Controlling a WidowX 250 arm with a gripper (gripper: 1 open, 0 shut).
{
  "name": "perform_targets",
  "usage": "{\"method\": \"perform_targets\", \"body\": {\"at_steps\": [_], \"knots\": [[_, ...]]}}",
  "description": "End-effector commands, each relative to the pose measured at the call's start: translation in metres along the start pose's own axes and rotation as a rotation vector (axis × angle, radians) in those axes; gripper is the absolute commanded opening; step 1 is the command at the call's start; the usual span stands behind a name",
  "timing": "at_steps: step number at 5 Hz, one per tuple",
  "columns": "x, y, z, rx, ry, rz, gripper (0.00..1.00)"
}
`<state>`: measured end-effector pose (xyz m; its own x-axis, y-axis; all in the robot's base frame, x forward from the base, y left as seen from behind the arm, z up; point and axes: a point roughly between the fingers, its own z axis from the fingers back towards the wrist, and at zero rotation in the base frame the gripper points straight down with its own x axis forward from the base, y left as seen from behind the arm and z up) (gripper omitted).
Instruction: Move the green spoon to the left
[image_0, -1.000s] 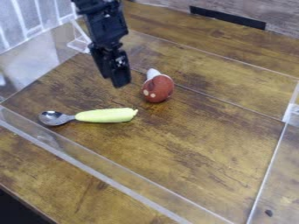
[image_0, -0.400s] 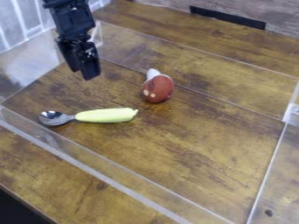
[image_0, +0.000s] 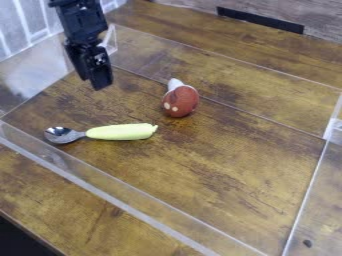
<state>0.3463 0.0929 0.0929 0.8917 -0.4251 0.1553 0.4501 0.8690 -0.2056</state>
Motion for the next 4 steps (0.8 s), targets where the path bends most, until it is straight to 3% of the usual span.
{"method": "perform_targets", "body": {"at_steps": [1, 2, 4], "knots": [[0.0129, 0.0009, 0.0114, 0.035, -0.013, -0.075, 1.00], [0.0171, 0.0011, 0.0037, 0.021, -0.001, -0.122, 1.00], [0.0206, -0.0075, 0.0065, 0.006, 0.007, -0.147, 1.00]]}}
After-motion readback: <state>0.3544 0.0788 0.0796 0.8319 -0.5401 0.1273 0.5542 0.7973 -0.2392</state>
